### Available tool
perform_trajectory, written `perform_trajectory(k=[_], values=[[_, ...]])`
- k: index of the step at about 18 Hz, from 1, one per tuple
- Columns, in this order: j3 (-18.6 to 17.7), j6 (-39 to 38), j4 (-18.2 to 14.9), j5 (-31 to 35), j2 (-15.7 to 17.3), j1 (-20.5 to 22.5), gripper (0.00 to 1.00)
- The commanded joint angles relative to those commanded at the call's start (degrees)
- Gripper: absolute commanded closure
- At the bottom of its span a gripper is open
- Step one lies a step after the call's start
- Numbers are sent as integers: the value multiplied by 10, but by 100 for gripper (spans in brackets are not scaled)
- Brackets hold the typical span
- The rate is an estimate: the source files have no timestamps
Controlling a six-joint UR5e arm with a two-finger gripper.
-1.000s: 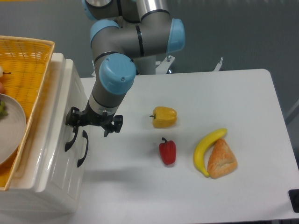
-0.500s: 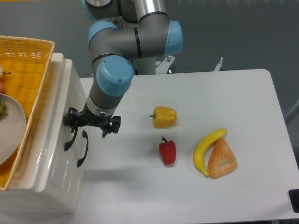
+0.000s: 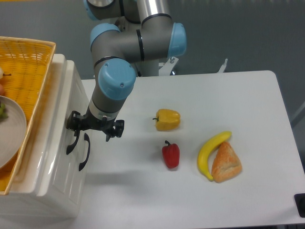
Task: Slide open the top white drawer
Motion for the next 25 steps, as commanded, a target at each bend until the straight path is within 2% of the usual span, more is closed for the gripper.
perform_trajectory(k=[15, 25], values=[[3, 2, 7, 5, -4, 3, 0], [3, 41, 6, 13, -5, 13, 0]])
